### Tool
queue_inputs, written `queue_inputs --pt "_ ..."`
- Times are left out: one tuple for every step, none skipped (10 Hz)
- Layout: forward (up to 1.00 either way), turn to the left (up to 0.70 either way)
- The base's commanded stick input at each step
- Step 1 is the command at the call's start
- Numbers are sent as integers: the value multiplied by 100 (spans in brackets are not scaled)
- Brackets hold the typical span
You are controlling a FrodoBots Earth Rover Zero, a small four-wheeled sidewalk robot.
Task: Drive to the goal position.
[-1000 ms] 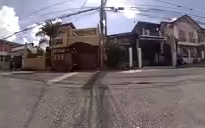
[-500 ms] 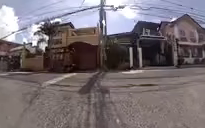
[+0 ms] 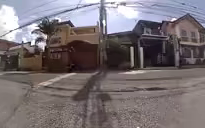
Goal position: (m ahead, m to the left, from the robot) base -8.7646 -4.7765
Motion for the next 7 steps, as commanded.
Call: queue_inputs --pt "70 0" --pt "70 0" --pt "70 0" --pt "70 0" --pt "70 0" --pt "70 0" --pt "70 0"
